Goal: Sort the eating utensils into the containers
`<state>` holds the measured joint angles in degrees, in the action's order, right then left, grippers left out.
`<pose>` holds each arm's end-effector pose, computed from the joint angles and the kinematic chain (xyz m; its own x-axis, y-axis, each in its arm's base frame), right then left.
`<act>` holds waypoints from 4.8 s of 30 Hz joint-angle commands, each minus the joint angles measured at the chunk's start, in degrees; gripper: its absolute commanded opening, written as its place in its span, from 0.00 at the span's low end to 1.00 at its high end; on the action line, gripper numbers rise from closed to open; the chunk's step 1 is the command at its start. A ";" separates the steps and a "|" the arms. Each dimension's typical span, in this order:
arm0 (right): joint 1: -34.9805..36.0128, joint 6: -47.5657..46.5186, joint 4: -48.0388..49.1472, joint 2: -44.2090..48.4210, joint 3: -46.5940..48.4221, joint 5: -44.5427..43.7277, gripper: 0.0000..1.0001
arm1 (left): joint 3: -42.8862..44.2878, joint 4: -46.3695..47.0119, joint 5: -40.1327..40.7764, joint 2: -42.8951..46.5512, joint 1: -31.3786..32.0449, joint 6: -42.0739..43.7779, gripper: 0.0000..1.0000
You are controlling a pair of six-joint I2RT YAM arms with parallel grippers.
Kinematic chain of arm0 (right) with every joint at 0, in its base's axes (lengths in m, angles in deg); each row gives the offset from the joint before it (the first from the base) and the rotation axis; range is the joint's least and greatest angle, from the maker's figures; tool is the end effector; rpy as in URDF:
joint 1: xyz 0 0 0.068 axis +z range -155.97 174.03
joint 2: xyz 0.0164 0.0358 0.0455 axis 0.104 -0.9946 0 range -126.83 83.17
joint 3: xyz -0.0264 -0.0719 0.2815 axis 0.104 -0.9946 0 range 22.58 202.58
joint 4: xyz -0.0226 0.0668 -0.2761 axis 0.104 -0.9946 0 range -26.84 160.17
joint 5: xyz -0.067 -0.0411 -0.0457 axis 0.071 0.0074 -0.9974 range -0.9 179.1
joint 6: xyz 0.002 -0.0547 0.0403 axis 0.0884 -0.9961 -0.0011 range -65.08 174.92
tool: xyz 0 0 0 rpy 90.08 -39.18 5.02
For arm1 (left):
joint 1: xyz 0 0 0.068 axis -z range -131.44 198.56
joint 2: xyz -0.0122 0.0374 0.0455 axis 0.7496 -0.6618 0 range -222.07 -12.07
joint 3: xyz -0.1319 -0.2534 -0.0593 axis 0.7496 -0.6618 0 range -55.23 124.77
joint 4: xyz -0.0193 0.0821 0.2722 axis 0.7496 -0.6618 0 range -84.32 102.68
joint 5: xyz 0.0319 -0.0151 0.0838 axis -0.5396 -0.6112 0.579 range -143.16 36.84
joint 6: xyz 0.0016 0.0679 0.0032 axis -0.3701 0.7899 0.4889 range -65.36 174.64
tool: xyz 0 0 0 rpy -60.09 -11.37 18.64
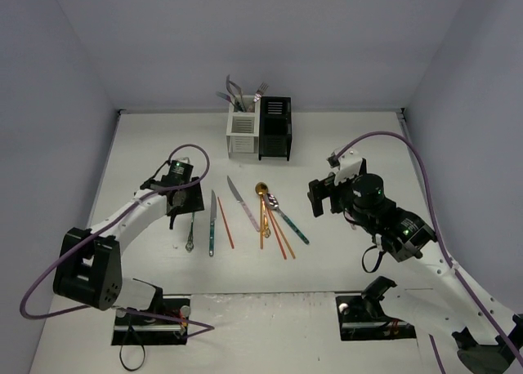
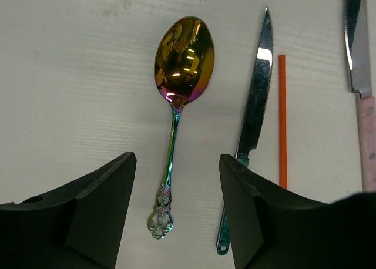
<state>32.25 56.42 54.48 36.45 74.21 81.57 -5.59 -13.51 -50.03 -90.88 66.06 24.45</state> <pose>0.1736 0.1276 0.3789 -0.1602 -0.0929 -0.9827 -0.5082 0.8613 0.0014 0.2898 -0.0882 0.2068 -0.8143 -0.2698 -0.5139 -0.1607 0.9556 -0.2471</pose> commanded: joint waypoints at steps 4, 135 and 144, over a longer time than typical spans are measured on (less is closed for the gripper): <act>-0.36 0.62 3.11 -0.10 -0.15 0.11 0.97 | 1.34 3.43 -4.98 -7.41 -2.26 2.22 0.43; -18.71 -5.07 36.23 -88.93 78.91 6.34 0.04 | -5.33 2.16 2.77 25.98 4.30 4.84 0.86; -18.24 -5.14 36.25 -85.12 73.03 9.46 0.33 | -5.22 3.73 1.67 25.66 4.30 6.28 0.86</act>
<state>13.63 51.60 84.95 -54.33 150.03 88.79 -11.64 -13.74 -47.78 -65.59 70.67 29.28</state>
